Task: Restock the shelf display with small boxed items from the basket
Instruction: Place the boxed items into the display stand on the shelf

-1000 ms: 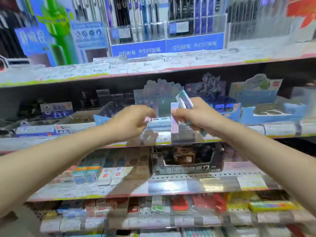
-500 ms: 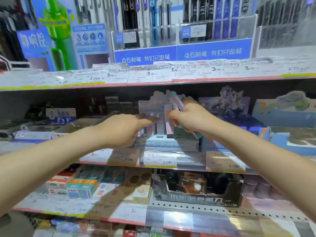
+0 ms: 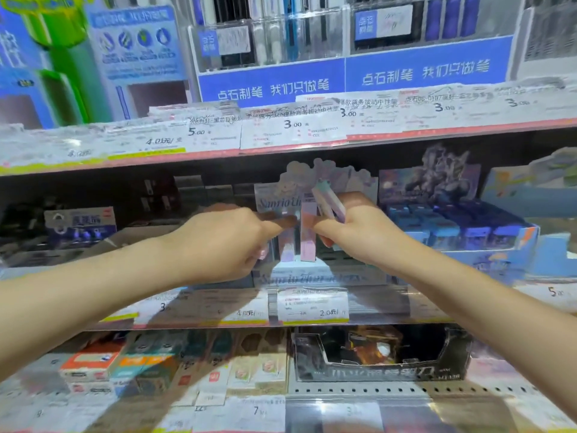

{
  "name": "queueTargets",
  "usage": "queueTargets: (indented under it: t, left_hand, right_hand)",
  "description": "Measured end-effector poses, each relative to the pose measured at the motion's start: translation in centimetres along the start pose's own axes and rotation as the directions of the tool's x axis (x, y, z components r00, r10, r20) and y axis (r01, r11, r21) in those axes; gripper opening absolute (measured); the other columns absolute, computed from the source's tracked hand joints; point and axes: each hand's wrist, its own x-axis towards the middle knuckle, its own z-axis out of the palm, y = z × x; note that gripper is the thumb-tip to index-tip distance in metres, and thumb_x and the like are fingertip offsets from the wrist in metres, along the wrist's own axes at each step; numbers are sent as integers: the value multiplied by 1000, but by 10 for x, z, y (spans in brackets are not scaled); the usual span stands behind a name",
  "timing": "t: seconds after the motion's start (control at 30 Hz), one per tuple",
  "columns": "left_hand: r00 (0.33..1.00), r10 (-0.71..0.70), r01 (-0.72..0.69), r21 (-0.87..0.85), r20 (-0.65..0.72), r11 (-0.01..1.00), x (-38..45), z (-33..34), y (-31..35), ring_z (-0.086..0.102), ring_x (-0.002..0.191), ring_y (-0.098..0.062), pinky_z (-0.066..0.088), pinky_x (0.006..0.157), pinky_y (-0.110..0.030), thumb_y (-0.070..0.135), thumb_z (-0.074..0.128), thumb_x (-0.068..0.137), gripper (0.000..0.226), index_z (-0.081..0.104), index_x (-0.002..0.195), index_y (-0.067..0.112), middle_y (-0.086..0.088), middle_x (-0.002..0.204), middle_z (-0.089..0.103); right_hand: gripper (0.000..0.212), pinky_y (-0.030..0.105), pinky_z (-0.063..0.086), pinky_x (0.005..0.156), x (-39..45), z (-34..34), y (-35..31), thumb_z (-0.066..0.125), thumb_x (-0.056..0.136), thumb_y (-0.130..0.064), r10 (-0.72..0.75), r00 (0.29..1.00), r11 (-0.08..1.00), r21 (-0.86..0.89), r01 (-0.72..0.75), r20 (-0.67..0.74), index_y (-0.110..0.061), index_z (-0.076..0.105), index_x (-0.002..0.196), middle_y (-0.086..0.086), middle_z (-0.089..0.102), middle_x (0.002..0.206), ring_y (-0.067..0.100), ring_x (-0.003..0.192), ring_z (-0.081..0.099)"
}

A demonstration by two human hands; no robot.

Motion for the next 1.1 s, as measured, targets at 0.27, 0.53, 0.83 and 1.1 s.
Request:
queueTargets:
  t: [0.27,0.53,0.83,1.1]
  left_hand:
    - [993,57,-61,-34,-104,998,0,3,-1,62,74,-28,54,59,-36,15,40,81,69,20,142,42,1,91,69]
    - [991,54,-62,-65,-126,996,1,2,-1,53,62,-27,54,57,-36,15,41,80,69,25,142,39,1,80,66]
    - [984,81,-93,-72,-159,993,3,3,-2,55,62,-29,48,54,-32,12,44,79,59,42,134,32,1,75,64]
    - [945,152,-177,-61,-291,982,4,5,-5,51,35,-25,44,31,-27,6,53,59,61,62,117,21,3,50,60]
  right_hand:
    - [36,19,30,43,3,0,-1,51,89,-31,-43,999,996,-73,45,29,-13,39,60,1,39,56,11,47,37]
    - [36,11,27,35,1,-5,1,56,86,-36,-84,995,996,-3,84,59,-11,47,63,-6,40,44,6,41,36]
    - [37,25,33,51,0,-4,4,57,86,-37,-157,983,987,-19,160,92,-10,47,63,1,43,54,14,49,41]
    - [41,28,28,48,2,3,8,55,88,-36,-233,970,944,-222,244,73,-16,36,58,-1,38,59,13,50,38]
